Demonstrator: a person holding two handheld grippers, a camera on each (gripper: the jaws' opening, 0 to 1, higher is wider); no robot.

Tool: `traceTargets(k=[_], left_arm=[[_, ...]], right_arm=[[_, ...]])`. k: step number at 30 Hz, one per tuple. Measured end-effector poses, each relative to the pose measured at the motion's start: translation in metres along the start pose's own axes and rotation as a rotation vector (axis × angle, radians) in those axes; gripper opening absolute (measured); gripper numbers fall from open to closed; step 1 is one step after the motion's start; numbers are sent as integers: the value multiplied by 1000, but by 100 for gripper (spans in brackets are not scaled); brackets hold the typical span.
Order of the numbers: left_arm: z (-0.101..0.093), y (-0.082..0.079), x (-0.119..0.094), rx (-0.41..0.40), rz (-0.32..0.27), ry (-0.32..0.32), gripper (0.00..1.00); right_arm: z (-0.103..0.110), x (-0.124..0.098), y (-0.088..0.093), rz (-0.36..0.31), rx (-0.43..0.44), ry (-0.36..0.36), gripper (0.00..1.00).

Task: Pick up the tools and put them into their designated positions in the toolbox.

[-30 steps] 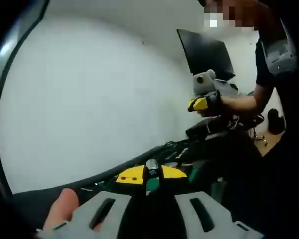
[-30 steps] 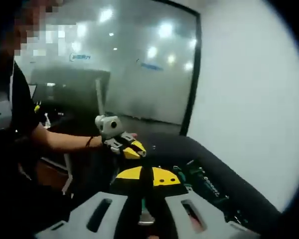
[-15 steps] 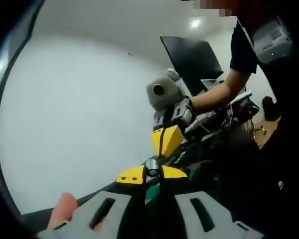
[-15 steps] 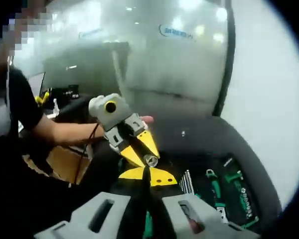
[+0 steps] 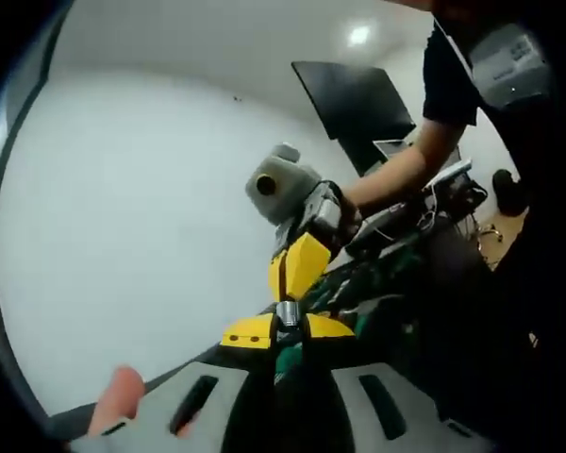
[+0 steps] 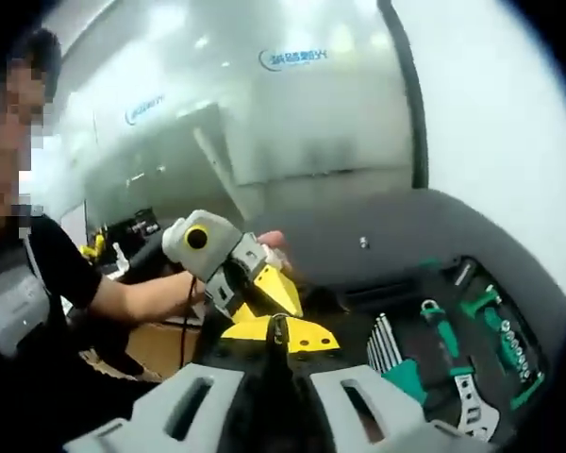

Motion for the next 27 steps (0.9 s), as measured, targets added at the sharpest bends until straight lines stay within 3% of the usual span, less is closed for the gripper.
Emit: traceTargets(k=[6, 8, 12, 14, 16, 17, 19, 22, 24, 27], left_arm=[[-2, 5, 3, 10, 25, 5, 6], [-2, 6, 3, 11, 34, 6, 6], [-1, 8, 3, 12, 41, -1, 6], [1, 14, 5, 26, 90, -16, 6], [0, 15, 6, 9, 92, -2, 6], [3, 13, 6, -20, 62, -15, 7], [14, 16, 3, -108, 65, -46, 18], [27, 18, -2, -169, 76, -86, 21], [27, 20, -2, -181, 82, -86, 21], [21, 27, 2, -167, 125, -69, 21]], right_arm=[[8, 1, -1, 6, 0, -11, 4], [1, 5, 4, 40, -20, 41, 4], [-3, 13, 9, 73, 12, 60, 2], [-6, 17, 11, 106, 10, 75, 1], [-4, 16, 11, 131, -34, 59, 1], [-5, 15, 9, 129, -36, 57, 1], [-10, 5, 0, 132, -47, 48, 1], [-32, -14, -20, 139, -51, 64, 1], [-68, -27, -27, 209, -124, 169, 1], [-107, -35, -25, 323, -156, 256, 1]])
Point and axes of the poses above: the point that each gripper's makers call its tool centre point, and the gripper's own axes: x roughly forward along the fingers, z roughly to its left, y roughly out of its underside, the point moved 3 cm from there along -x, roughly backward along the fingers, and after that the axes turned 10 degrees about z, right-handed, at the moved point
